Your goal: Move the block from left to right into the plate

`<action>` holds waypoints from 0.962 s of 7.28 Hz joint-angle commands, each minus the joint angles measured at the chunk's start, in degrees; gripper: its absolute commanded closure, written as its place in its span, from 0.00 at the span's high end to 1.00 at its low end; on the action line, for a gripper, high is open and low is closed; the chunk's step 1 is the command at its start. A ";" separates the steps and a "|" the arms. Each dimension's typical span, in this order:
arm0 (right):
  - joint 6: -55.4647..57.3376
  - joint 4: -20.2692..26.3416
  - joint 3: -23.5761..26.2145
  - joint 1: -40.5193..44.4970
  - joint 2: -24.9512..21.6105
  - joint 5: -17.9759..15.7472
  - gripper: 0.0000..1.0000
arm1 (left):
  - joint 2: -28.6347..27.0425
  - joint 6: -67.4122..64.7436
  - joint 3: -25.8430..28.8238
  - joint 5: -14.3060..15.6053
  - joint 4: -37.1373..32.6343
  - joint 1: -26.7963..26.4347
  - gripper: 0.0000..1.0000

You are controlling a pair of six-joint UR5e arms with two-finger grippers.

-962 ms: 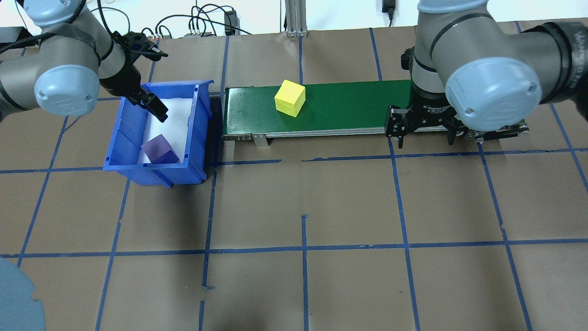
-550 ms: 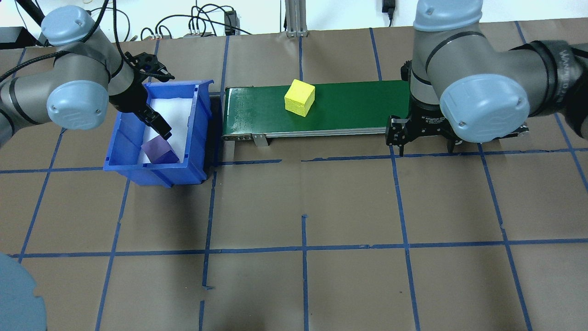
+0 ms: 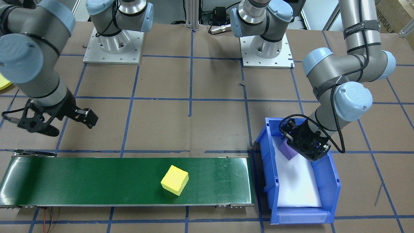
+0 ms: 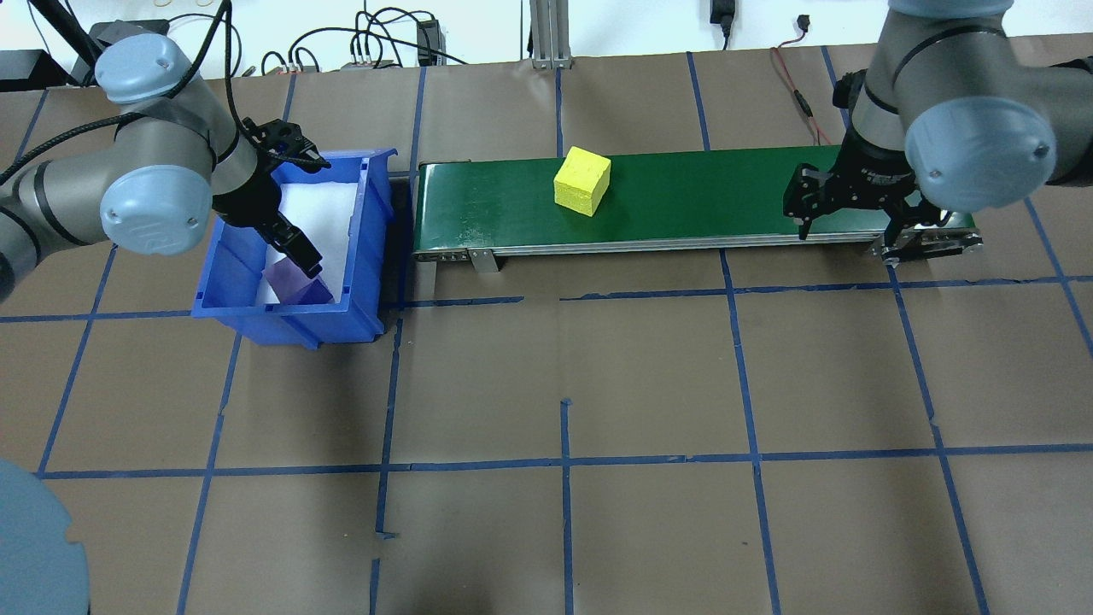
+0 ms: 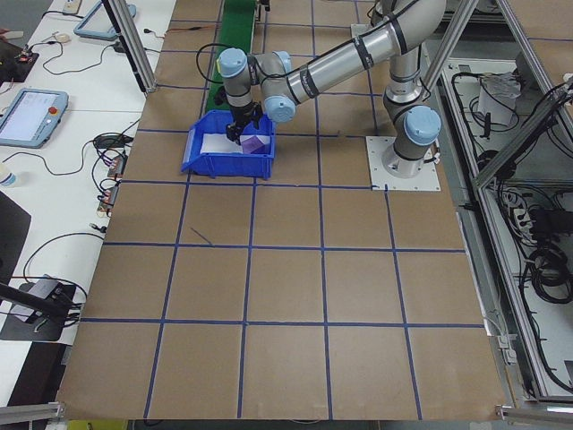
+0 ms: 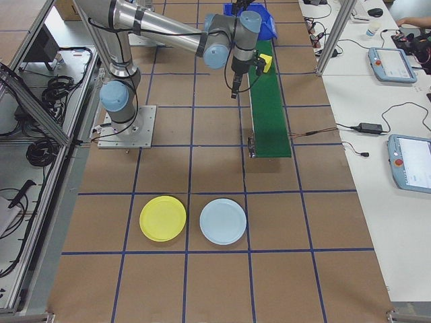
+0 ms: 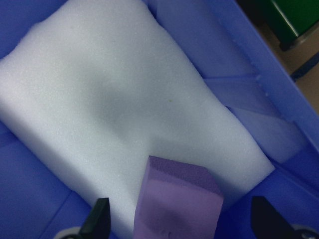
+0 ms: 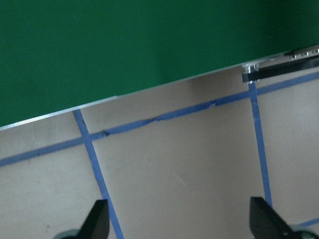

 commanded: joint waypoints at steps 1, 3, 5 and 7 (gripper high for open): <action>-4.43 -1.02 -7.61 -5.65 7.47 5.14 1.00 | -0.77 -0.41 -1.14 0.13 0.18 0.00 1.00; -5.26 -1.11 -10.26 -7.76 11.26 7.42 1.00 | -0.86 -0.59 -3.68 0.04 2.97 0.00 1.00; -5.43 -1.02 -10.10 -11.28 11.72 13.32 1.00 | -0.86 -0.33 -4.93 0.13 4.75 0.00 1.00; -7.09 -1.02 -8.97 -12.16 12.51 20.61 1.00 | -0.95 -0.24 -4.84 0.22 6.41 0.00 0.89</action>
